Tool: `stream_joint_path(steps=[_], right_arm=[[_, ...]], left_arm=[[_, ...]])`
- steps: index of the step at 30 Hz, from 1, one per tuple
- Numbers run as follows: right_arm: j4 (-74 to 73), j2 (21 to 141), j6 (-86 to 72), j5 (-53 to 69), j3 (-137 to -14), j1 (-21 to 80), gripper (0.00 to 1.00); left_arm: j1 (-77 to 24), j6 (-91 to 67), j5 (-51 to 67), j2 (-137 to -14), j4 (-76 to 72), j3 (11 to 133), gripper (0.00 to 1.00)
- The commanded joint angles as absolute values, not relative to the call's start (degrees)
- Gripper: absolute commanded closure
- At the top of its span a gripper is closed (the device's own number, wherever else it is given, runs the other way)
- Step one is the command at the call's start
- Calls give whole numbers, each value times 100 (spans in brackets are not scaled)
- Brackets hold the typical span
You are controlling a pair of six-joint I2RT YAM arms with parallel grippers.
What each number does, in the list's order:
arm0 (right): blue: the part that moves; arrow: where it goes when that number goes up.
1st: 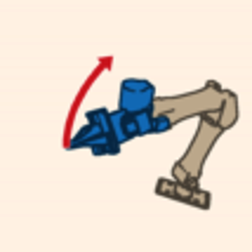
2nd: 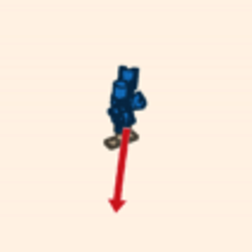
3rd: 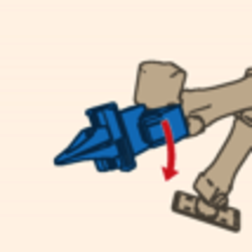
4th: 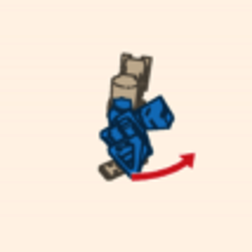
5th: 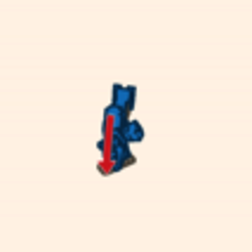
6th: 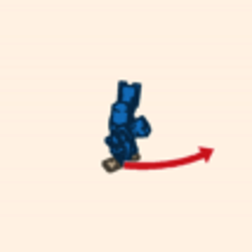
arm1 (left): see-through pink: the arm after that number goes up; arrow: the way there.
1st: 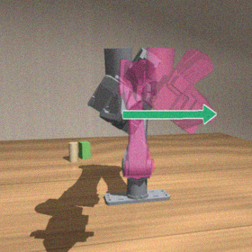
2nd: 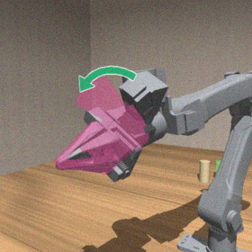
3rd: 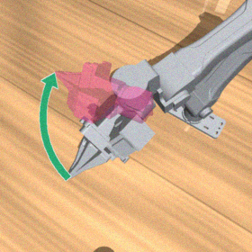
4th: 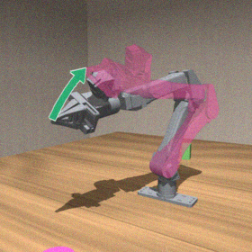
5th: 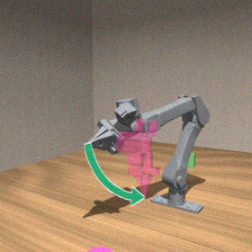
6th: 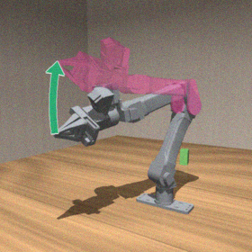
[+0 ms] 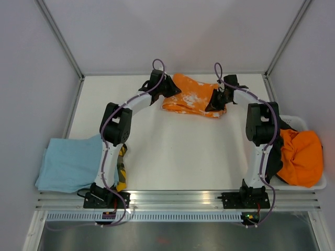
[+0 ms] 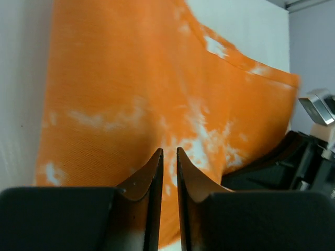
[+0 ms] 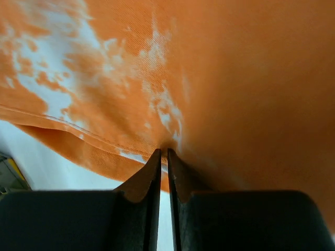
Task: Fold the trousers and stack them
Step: Fold the trousers, then neatly place the folded trousers to the corner
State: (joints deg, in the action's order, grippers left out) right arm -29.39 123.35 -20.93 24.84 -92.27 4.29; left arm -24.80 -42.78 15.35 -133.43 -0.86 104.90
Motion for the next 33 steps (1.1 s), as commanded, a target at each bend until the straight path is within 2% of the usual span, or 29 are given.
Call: stream_joint_path(steps=[1, 5, 12, 17, 21, 22, 23, 24, 25, 26, 27, 28, 31, 33], right_arm=[[-3410, 12015, -1574, 1970, -8693, 422, 85], [-3612, 11830, -1363, 1688, -8385, 290, 85], [-3761, 11927, -1354, 1784, -8804, -246, 84], [-4148, 11970, -1204, 1538, -9989, -308, 73], [-4412, 12111, -1326, 1819, -10862, -308, 65], [-4386, 12085, -1379, 1898, -10968, -316, 60], [-4351, 12076, -1415, 1977, -11125, -308, 56], [-4316, 12050, -1459, 1978, -11162, -316, 48], [-4211, 12015, -1450, 1960, -11171, -308, 41], [-4149, 11989, -1441, 1803, -11127, -308, 35], [-4088, 11997, -1424, 1706, -11083, -316, 22], [-4078, 12049, -1380, 1635, -11074, -316, 16], [-4096, 12243, -1292, 1460, -11039, -308, 8], [-4069, 12348, -1275, 1302, -10969, -308, 6]], left_arm=[[-2400, -4403, 1512, -13692, 263, 10933, 79], [-2373, -4447, 1083, -14202, 1079, 11706, 81], [-2355, -4255, 1036, -14239, 1450, 11725, 81], [-2355, -3597, 1098, -13835, 1608, 11435, 80], [-2355, -3078, 1485, -13238, 1608, 11075, 78], [-2355, -2998, 1581, -13080, 1539, 10857, 76], [-2355, -2840, 1617, -12739, 1512, 10750, 72], [-2355, -2761, 1661, -12561, 1468, 10645, 68], [-2347, -2673, 1722, -12255, 1407, 10487, 56], [-2347, -2524, 1740, -12121, 1398, 10433, 48], [-2338, -2470, 1714, -12007, 1406, 10407, 39], [-2320, -2452, 1592, -11928, 1458, 10380, 22], [-2145, -2531, 1591, -11830, 1564, 10380, 11], [-1952, -2733, 1626, -11952, 1573, 10362, 10]])
